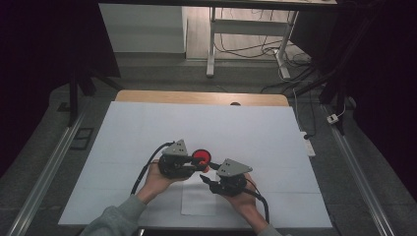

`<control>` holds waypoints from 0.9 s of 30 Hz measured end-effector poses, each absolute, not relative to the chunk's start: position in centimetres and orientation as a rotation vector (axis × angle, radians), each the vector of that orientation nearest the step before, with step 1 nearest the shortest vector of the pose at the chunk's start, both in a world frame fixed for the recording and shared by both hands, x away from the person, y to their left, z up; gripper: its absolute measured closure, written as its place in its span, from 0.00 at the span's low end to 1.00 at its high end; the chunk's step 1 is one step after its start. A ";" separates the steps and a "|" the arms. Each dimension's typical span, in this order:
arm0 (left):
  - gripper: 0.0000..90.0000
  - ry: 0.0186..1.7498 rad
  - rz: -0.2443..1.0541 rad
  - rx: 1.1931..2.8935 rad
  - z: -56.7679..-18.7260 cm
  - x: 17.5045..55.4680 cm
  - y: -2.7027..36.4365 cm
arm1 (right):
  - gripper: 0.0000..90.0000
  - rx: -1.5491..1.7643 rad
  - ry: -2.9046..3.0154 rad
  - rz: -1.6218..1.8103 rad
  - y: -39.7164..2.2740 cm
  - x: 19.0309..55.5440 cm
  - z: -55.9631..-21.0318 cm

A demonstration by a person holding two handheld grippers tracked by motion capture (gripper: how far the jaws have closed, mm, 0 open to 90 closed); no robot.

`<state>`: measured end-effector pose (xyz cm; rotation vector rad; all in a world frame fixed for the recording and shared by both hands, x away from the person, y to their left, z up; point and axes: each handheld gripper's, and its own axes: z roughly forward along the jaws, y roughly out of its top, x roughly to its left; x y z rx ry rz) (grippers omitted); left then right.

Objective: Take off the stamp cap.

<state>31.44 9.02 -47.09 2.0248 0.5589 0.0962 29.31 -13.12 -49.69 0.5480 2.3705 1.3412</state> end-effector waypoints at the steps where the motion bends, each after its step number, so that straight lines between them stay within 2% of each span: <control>1: 0.80 0.559 0.094 2.024 -47.1 31.4 9.0 | 0.55 0.549 2.370 1.338 -13.1 29.3 -49.7; 15: 0.80 0.555 0.091 2.020 -47.1 31.4 8.9 | 0.67 0.549 2.360 1.338 -13.1 29.3 -49.7; 27: 0.80 0.550 0.089 2.026 -47.1 31.4 8.8 | 0.70 0.546 2.369 1.329 -13.0 29.4 -49.7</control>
